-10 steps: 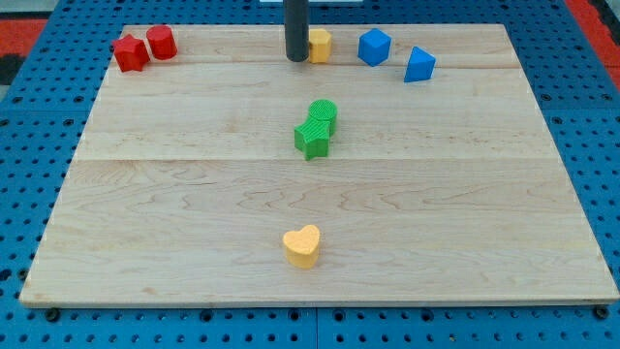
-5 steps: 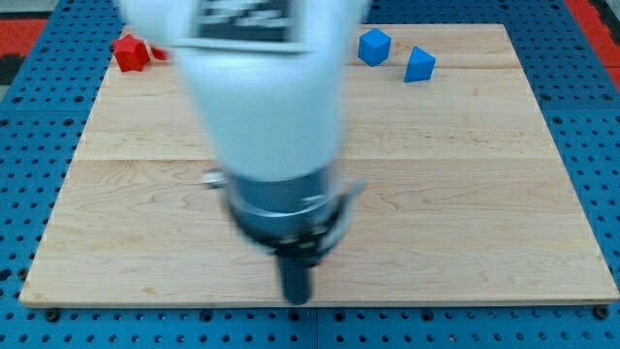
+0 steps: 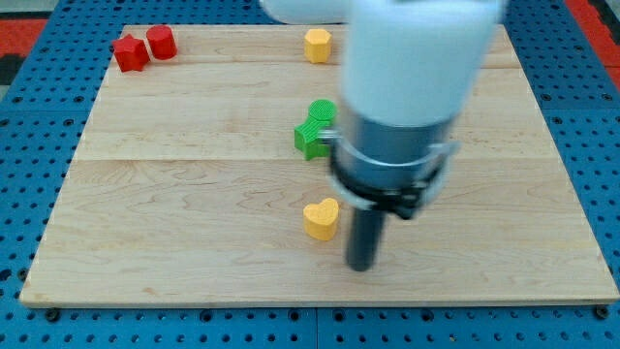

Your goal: Push the yellow heart closer to the yellow hexagon

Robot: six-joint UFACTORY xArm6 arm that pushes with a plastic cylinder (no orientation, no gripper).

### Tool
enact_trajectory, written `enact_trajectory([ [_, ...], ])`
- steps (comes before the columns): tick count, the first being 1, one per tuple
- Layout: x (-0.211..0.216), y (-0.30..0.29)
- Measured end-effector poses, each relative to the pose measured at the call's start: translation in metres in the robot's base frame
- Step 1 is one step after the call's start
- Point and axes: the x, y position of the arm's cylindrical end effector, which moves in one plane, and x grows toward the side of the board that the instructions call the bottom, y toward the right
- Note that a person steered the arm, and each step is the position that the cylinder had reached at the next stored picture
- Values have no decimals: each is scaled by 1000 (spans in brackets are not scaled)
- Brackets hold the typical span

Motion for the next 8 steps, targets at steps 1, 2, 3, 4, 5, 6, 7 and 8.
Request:
enact_trajectory([
  [1,-33,-16],
  [2,-33,-2],
  [3,-34,29],
  [4,-48,12],
  [5,-71,-56],
  [6,-79,-102],
  [7,-79,-115],
  [8,-79,-124],
])
